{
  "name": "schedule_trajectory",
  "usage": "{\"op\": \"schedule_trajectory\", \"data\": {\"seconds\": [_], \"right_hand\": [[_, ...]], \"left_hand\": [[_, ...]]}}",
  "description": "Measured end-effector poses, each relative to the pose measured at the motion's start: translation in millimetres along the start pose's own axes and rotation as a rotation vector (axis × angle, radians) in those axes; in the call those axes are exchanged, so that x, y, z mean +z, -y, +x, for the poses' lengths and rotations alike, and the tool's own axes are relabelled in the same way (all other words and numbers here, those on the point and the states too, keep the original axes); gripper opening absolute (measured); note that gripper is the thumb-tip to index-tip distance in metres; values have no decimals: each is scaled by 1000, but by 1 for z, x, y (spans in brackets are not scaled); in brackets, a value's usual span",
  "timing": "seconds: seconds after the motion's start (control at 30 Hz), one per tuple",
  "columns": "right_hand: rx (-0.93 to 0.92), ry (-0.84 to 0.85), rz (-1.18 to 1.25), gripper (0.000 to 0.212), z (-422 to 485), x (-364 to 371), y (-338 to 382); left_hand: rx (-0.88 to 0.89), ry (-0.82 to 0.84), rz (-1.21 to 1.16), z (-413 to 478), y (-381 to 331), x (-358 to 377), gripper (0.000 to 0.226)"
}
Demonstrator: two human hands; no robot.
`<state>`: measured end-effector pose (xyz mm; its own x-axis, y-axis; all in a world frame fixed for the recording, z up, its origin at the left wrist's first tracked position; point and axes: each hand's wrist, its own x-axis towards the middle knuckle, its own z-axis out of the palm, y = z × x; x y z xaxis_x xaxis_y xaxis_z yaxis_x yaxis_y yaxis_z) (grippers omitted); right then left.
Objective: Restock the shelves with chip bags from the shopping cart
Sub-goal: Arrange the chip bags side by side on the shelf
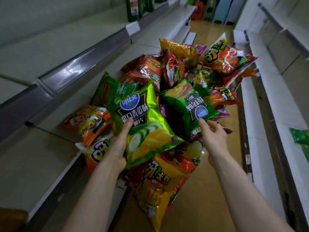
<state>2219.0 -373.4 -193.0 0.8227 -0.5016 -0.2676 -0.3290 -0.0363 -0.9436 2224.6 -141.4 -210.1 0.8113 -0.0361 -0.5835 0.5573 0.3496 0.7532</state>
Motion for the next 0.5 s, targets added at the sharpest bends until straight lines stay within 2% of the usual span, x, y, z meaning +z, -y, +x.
{"op": "schedule_trajectory", "data": {"seconds": [0.1,0.17,0.27,0.33,0.43,0.5], "right_hand": [[-158,-50,-228,59,27,-2,10],[-242,-10,-454,69,47,-2,15],[-274,64,-695,86,76,2,25],[-280,101,-781,91,93,5,31],[-282,158,-847,92,106,7,37],[-308,180,-871,91,110,10,41]], "left_hand": [[19,9,2,1,2,3,86],[-9,5,10,6,0,10,78],[12,-30,60,18,-1,17,60],[2,-30,17,23,3,22,59],[161,-71,-26,29,2,30,41],[221,-61,-53,33,-3,40,51]]}}
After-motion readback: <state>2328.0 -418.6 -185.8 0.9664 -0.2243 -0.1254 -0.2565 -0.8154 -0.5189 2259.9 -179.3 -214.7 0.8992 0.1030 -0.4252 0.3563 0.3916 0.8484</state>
